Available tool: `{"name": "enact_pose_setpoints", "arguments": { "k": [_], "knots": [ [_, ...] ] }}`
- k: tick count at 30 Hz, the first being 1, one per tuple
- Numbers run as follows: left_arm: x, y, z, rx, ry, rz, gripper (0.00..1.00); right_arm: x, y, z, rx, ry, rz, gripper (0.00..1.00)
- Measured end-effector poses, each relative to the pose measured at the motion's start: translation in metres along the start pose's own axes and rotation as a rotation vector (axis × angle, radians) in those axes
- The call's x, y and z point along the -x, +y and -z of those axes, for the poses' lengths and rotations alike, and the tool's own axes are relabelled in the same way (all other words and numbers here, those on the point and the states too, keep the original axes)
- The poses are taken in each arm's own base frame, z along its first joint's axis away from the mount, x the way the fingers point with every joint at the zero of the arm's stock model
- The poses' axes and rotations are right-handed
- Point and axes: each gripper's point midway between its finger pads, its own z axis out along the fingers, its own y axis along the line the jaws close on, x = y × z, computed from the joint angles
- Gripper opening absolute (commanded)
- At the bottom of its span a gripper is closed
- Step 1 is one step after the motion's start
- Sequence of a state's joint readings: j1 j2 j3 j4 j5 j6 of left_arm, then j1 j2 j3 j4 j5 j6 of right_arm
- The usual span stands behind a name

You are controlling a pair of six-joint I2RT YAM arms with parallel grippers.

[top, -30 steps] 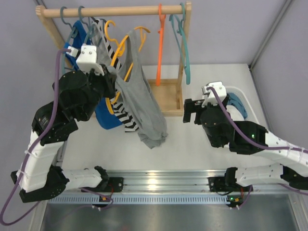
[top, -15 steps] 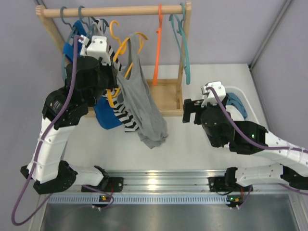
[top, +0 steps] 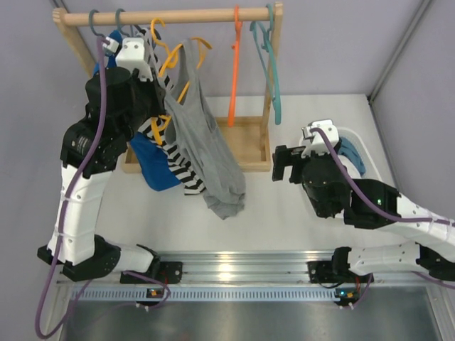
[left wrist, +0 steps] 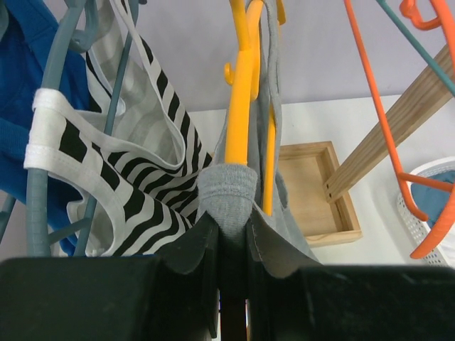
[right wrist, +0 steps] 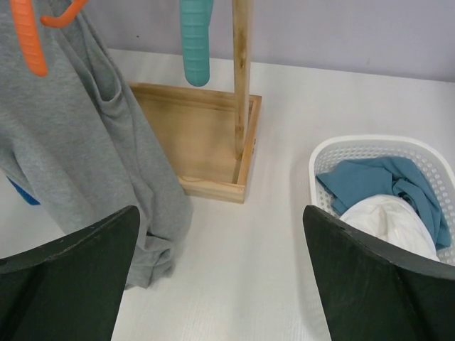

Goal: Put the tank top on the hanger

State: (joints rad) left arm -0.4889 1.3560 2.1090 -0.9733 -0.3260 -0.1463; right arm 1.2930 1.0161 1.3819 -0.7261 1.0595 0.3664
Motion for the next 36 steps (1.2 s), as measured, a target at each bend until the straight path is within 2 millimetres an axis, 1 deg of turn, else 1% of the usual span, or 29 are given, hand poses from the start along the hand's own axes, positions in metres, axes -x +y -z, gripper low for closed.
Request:
{"name": "enact_pose_setpoints", "arguments": {
  "k": [7,11,14,21,29,34,36],
  "knots": [
    [0.022,0.004,-0.003,0.002,-0.056,0.005,0.00,0.001,-0.002,0.001,0.001,-0.004,0.000,0.97],
    [0.029,0.009,-0.005,0.018,-0.077,0.008,0.00,0.001,-0.002,0.001,0.001,-0.004,0.000,0.97],
    [0.030,0.016,-0.011,0.037,-0.077,0.002,0.00,-0.001,-0.001,0.000,0.001,-0.003,0.006,0.98],
    [0.032,0.030,-0.032,0.053,-0.075,-0.001,0.00,-0.001,-0.001,0.000,0.001,-0.005,0.012,0.98],
    [0.032,0.030,-0.049,0.033,-0.072,-0.019,0.00,0.001,0.000,0.000,0.004,-0.012,0.003,0.98],
    [0.027,0.032,-0.059,0.033,-0.057,-0.019,0.00,0.000,-0.001,0.000,0.004,-0.012,0.003,0.98],
    [0.022,0.032,-0.064,0.035,-0.048,-0.020,0.00,-0.001,-0.001,0.000,0.003,-0.011,0.004,0.98]
  ]
}}
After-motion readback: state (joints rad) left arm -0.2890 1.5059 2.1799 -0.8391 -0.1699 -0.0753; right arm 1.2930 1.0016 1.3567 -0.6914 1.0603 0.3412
